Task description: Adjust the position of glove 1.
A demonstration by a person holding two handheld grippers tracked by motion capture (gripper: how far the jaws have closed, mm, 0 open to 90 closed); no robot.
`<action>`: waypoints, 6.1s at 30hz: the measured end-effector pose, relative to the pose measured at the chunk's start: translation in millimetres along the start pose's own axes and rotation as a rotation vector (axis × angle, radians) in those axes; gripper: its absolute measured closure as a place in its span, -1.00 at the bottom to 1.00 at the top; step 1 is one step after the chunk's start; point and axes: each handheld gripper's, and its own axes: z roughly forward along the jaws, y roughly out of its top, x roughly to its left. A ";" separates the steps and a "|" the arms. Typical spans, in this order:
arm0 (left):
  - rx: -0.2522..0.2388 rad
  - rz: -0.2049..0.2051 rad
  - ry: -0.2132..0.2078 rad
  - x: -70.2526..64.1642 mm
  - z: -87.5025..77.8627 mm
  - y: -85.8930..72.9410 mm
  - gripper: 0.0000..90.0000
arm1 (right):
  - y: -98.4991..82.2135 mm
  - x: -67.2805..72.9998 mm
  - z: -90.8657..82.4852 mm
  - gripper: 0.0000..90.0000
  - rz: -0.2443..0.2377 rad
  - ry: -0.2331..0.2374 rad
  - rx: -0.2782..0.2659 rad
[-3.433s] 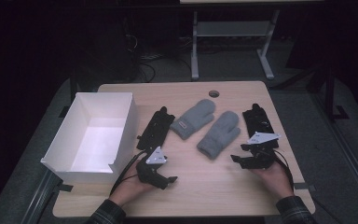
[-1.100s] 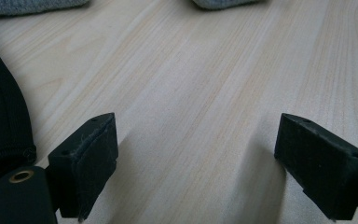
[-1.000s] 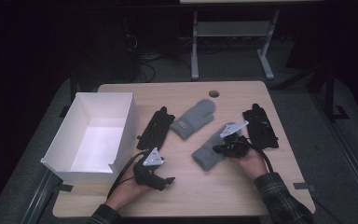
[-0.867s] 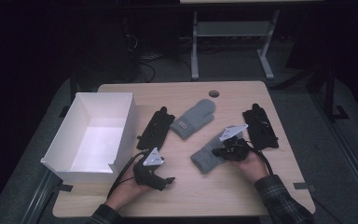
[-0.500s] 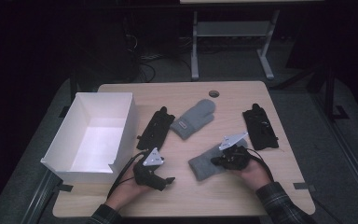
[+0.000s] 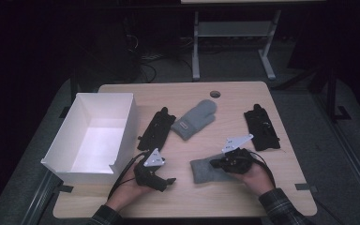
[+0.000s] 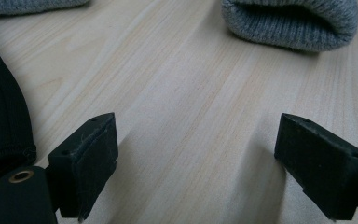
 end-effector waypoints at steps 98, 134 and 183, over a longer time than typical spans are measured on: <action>0.004 0.000 0.002 -0.2 0.7 0.4 -0.72 | -104.6 -31.2 -63.2 -0.55 0.164 -0.338 -0.002; -0.012 -0.021 0.020 26.1 2.7 74.2 -0.41 | -113.0 -34.4 -55.5 -0.75 0.207 -0.324 -0.032; 0.077 -0.180 0.047 120.2 86.2 123.9 0.99 | -112.3 -34.9 -55.1 -0.75 0.209 -0.327 -0.029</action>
